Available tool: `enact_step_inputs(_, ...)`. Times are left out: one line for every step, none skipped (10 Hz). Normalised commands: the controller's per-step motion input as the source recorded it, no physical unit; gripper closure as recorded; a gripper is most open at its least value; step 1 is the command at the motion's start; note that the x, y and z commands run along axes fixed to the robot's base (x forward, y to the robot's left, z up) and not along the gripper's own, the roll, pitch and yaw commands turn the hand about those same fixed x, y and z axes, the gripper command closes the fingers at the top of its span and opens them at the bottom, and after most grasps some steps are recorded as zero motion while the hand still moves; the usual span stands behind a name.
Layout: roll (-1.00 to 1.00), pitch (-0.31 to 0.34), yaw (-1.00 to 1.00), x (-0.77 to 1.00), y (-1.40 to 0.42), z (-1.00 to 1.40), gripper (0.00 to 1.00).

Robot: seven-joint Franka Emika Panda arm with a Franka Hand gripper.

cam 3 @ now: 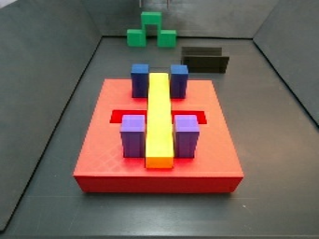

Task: Pick up the green object. Move up. Move to above the board. Insert the green object.
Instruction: Pick up the green object.

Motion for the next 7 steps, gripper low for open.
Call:
enact_step_inputs(-0.15,0.000,0.00,-0.11,0.15,0.00,0.00)
enact_step_inputs(-0.14,-0.001,0.00,-0.19,0.00,-0.01,0.00)
enact_step_inputs(-0.10,0.000,0.00,-0.09,-0.07,-0.05,0.00)
enact_step_inputs(-0.08,0.000,0.05,-0.01,-0.12,-0.11,0.00)
enact_step_inputs(-0.08,0.000,0.12,0.00,-0.15,-0.07,0.00)
enact_step_inputs(-0.06,0.000,0.14,0.00,-0.13,-0.14,0.00)
enact_step_inputs(-0.05,0.000,0.12,0.00,-0.12,-0.25,0.00)
